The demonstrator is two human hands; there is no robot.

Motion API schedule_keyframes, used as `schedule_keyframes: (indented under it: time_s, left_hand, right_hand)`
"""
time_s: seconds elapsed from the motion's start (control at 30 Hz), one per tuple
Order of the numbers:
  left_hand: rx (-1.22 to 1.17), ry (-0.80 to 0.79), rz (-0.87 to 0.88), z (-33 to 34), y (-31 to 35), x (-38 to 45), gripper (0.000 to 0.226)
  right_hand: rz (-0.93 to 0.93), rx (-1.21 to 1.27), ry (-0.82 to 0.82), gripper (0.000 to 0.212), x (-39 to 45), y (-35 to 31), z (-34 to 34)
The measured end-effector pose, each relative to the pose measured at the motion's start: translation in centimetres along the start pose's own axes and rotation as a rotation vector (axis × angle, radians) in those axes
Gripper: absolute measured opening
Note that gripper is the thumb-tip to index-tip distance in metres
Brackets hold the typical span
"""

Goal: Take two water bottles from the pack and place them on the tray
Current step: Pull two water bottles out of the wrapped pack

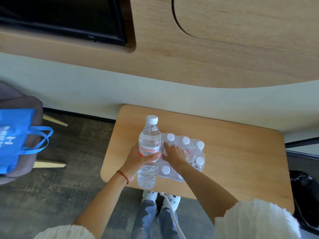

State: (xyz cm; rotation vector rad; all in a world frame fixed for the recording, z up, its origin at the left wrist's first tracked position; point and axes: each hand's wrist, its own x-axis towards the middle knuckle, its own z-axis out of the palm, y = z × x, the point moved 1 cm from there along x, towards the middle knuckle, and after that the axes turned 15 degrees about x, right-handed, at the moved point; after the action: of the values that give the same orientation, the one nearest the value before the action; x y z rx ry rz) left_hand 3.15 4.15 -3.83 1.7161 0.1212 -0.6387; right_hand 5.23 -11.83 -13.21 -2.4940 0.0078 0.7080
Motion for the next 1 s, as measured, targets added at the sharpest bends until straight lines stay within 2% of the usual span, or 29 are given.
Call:
schedule_keyframes:
  time_s: [0.13, 0.23, 0.33, 0.43, 0.53, 0.6, 0.67, 0.73, 0.8, 0.87, 1.0]
  left_hand:
    - [0.013, 0.004, -0.020, 0.1, -0.1, 0.0, 0.043]
    - [0.019, 0.009, -0.020, -0.1, -0.1, 0.1, 0.051]
    - [0.011, 0.008, -0.018, -0.1, 0.5, 0.2, 0.060]
    - [0.005, -0.006, 0.004, 0.3, 1.6, 0.3, 0.065]
    - [-0.013, -0.023, 0.018, 0.9, 3.1, 0.1, 0.071]
    - [-0.015, -0.030, 0.033, 1.3, 4.1, 0.0, 0.072]
    - [-0.023, -0.034, 0.054, 1.7, 5.2, 0.0, 0.083]
    - [-0.027, -0.043, 0.070, 2.0, 6.1, 0.0, 0.084]
    - [-0.014, -0.065, 0.081, 2.4, 6.7, 0.0, 0.077]
    - [0.005, -0.088, 0.088, 2.8, 7.3, 0.1, 0.072]
    - [0.064, -0.167, 0.092, 3.5, 8.3, 0.3, 0.058]
  right_hand:
    - [0.003, 0.110, 0.028, 0.038, -0.6, 0.4, -0.5]
    - [0.021, 0.290, 0.119, 0.035, -2.4, 1.3, -2.8]
    - [-0.001, 0.512, 0.263, 0.029, -5.0, 1.4, -6.1]
    - [-0.069, 0.672, 0.492, 0.024, -7.8, 0.5, -10.1]
    - [-0.224, 0.690, 0.653, 0.021, -10.2, -0.5, -13.9]
    - [-0.288, 0.679, 0.725, 0.031, -11.3, -1.2, -15.8]
    - [-0.360, 0.676, 0.733, 0.040, -12.0, -1.7, -17.1]
    - [-0.422, 0.713, 0.670, 0.040, -12.4, -1.9, -18.0]
    - [-0.381, 0.745, 0.634, 0.037, -12.7, -1.9, -18.3]
    - [-0.238, 0.778, 0.675, 0.034, -12.6, -1.4, -18.3]
    - [0.047, 1.129, 0.771, 0.033, -12.9, 0.4, -18.8]
